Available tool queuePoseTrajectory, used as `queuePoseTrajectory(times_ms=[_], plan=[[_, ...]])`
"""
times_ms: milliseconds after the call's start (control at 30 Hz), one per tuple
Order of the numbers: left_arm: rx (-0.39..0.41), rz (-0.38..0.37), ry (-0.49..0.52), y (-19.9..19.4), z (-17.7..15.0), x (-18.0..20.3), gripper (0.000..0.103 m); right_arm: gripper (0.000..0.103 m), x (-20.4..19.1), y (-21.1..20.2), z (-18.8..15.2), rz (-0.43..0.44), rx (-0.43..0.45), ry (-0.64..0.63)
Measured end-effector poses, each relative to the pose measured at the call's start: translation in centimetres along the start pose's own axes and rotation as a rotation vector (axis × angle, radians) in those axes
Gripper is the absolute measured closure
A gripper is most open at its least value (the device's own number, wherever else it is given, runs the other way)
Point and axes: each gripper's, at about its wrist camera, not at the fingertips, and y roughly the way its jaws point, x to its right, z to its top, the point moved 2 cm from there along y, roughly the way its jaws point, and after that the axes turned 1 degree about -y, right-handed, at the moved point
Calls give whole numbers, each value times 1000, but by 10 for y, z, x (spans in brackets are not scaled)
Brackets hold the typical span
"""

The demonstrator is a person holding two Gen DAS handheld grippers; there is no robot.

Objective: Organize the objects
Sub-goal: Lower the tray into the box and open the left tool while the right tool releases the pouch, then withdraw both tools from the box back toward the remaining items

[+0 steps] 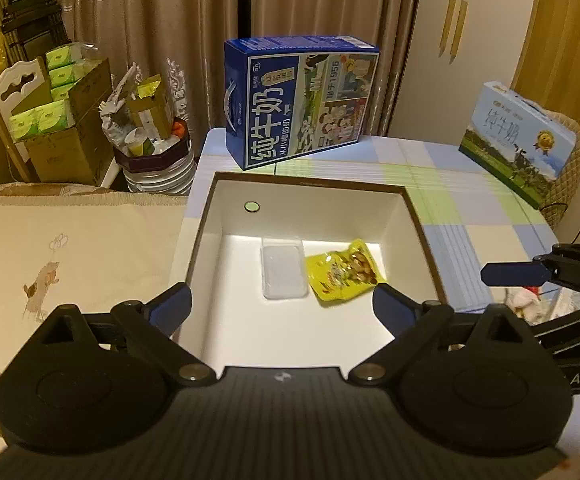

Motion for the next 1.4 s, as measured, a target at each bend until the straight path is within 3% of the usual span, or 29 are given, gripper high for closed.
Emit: queuePoseTrajectory(times_ms=[533, 933, 1400], plan=[[3, 13, -63, -64, -59, 32, 4, 37, 0, -71, -51, 55, 24, 68], [-47, 42, -93, -81, -94, 65, 4, 37, 23, -102, -82, 101, 2, 94], [-78, 29, -81, -84, -122, 135, 1, 36, 59, -140, -116, 130, -17, 97]])
